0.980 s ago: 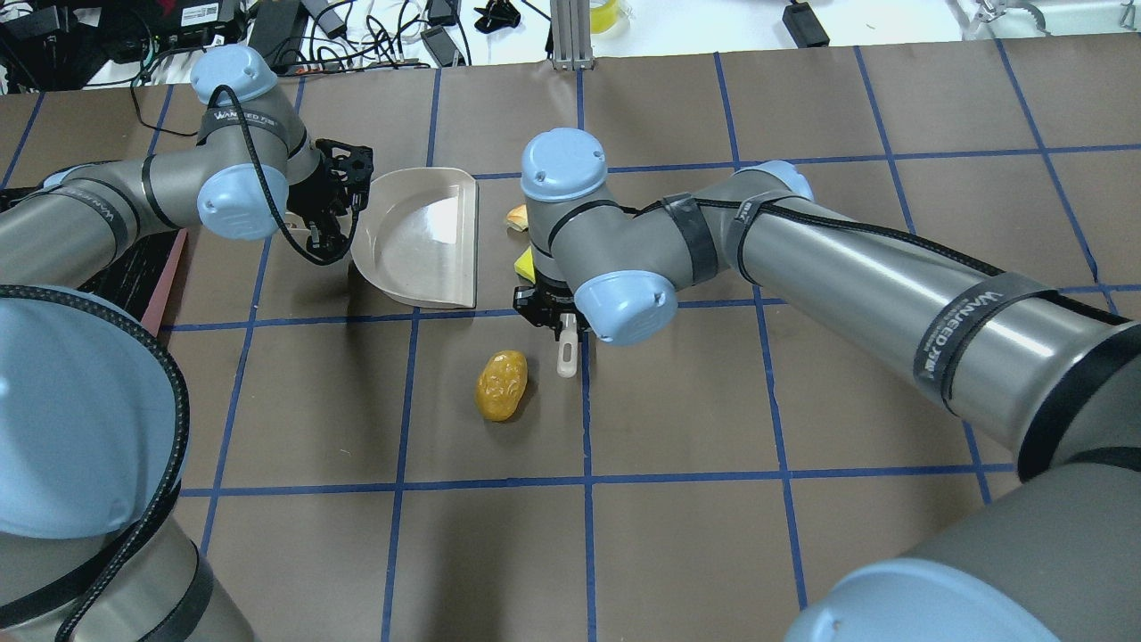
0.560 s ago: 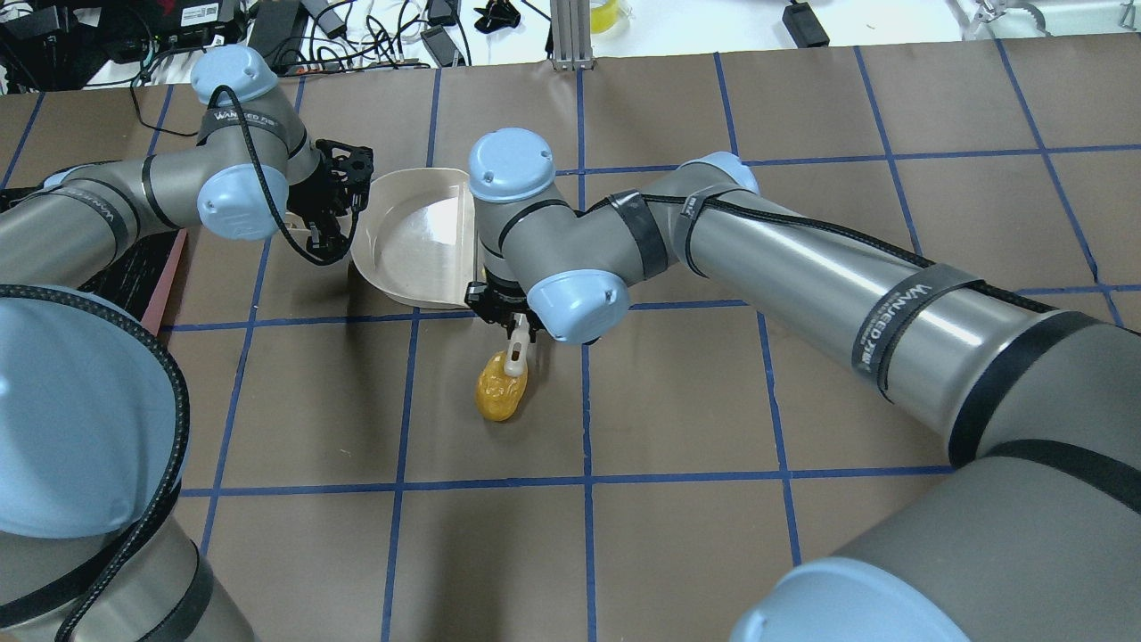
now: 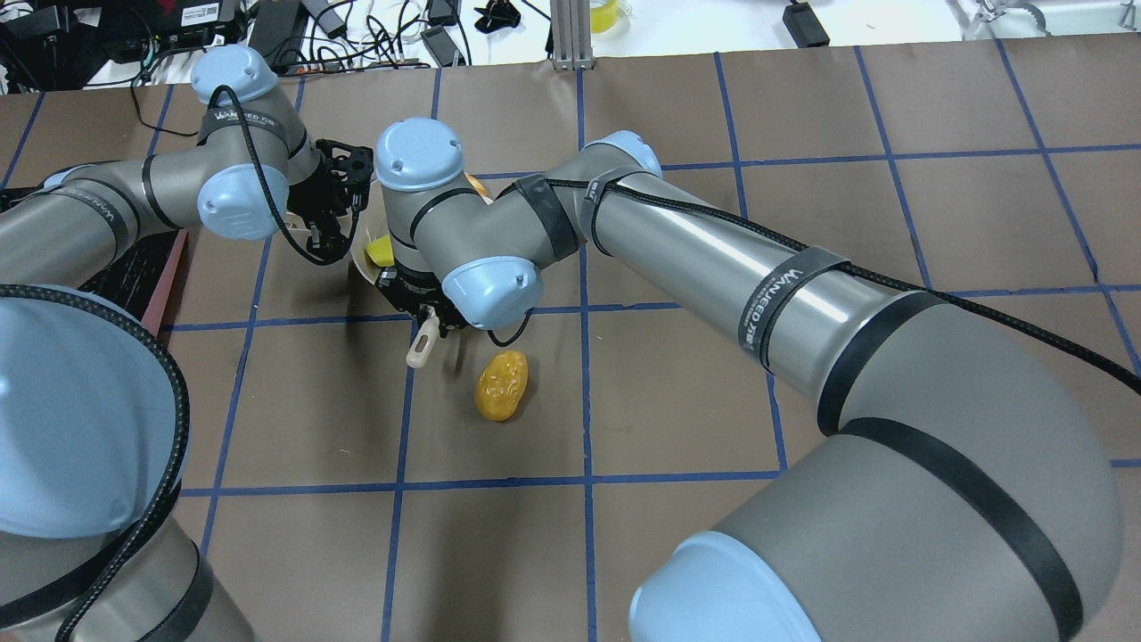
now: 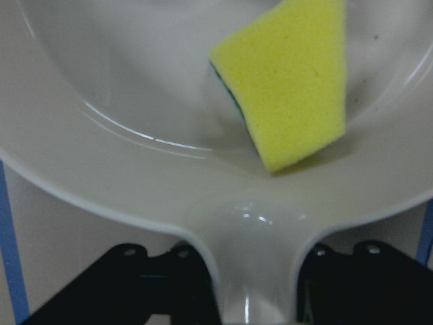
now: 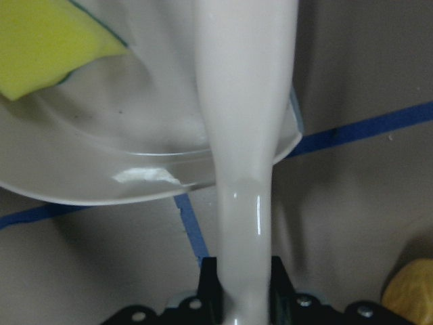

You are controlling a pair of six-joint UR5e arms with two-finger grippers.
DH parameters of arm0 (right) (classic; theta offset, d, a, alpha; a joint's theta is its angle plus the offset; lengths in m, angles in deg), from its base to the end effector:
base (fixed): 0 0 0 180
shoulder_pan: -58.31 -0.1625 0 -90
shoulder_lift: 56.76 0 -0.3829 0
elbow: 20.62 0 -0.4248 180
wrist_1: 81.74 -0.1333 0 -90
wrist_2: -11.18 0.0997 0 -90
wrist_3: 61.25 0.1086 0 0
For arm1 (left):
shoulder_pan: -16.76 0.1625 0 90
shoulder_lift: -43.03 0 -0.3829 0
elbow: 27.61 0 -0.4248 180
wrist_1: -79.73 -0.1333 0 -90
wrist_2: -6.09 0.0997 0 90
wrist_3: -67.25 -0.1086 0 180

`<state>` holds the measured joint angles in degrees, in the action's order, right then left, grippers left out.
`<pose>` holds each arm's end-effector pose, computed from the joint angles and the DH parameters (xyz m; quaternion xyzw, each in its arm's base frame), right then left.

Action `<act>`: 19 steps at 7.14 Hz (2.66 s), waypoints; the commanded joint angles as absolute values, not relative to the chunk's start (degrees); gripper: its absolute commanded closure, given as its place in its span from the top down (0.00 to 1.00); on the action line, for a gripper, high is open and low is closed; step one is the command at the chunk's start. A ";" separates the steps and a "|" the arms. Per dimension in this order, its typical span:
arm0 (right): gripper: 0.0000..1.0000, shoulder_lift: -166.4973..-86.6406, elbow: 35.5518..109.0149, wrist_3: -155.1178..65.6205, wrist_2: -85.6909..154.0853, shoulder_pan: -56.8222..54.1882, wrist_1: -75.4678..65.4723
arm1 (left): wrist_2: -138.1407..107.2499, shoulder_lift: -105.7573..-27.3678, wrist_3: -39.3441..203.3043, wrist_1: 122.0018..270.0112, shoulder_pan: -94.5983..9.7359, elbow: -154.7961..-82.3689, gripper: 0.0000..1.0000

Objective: Sweep and dump trash into bin
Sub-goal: 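Sweep the sponge and croissant with the brush into the dustpan, then sweep the yellow potato with the brush into the dustpan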

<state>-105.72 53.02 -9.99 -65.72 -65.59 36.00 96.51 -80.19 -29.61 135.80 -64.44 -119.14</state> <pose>0.5453 -0.5283 0.1736 0.1469 0.9822 0.0576 0.1019 -0.0304 -0.6695 0.1307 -0.6950 -0.7189 -0.0072 0.0035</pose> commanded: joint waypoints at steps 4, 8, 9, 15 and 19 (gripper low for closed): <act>0.00 -108.77 47.67 -9.21 -66.23 -65.09 22.89 | 96.61 -79.84 -30.30 135.80 -64.45 -119.37 0.00; 0.00 -119.13 60.09 -16.76 -71.62 -61.49 18.53 | 102.68 -73.53 -35.49 133.89 -63.39 -128.38 0.00; 0.00 -124.04 66.15 -18.69 -72.49 -60.70 18.54 | 102.68 -71.51 -35.58 132.48 -63.39 -131.38 0.00; 0.00 -130.68 89.42 -11.17 -72.41 -67.62 39.72 | 102.50 -62.88 -35.42 128.77 -62.25 -144.24 0.00; 0.00 -124.54 85.93 -7.55 -72.32 -70.44 47.71 | 102.33 -63.40 -33.30 128.77 -62.95 -144.24 0.00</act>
